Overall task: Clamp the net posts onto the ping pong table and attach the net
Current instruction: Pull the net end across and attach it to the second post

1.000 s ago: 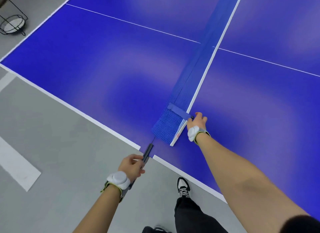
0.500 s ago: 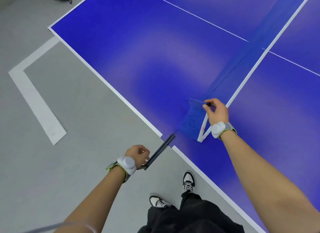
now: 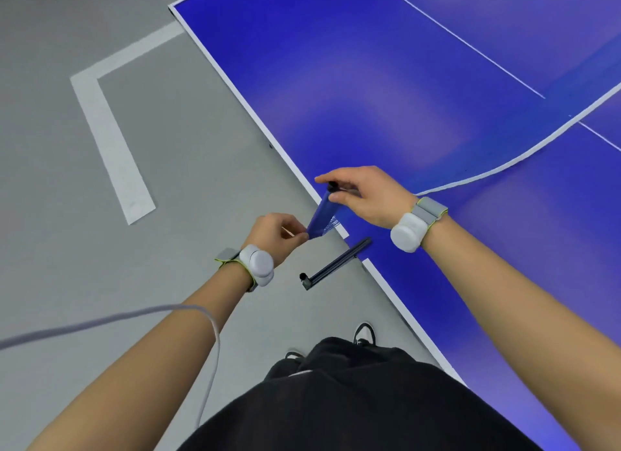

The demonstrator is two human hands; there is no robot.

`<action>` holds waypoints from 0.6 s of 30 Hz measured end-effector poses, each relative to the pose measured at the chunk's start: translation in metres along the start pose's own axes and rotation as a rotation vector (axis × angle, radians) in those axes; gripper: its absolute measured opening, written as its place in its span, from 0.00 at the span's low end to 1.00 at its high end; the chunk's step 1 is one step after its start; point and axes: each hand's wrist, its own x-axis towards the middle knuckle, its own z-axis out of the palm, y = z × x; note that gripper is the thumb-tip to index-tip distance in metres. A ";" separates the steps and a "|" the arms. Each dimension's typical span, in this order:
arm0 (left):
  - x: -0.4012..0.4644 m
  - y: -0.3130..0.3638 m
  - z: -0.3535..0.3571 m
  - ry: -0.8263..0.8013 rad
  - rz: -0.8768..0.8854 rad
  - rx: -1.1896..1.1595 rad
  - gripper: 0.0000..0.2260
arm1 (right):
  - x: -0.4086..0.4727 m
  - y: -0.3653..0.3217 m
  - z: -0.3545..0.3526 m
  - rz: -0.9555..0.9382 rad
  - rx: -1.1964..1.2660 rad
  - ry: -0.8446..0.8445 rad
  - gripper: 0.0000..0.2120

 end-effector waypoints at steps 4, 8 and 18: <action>-0.015 -0.015 0.002 -0.069 0.044 -0.036 0.05 | -0.008 -0.016 0.015 -0.010 -0.068 -0.064 0.19; -0.023 -0.029 0.015 -0.079 0.025 -0.033 0.06 | -0.011 -0.029 0.031 -0.018 -0.086 -0.118 0.19; -0.039 -0.052 0.050 -0.058 0.006 -0.029 0.06 | -0.019 -0.039 0.068 0.018 -0.225 -0.219 0.19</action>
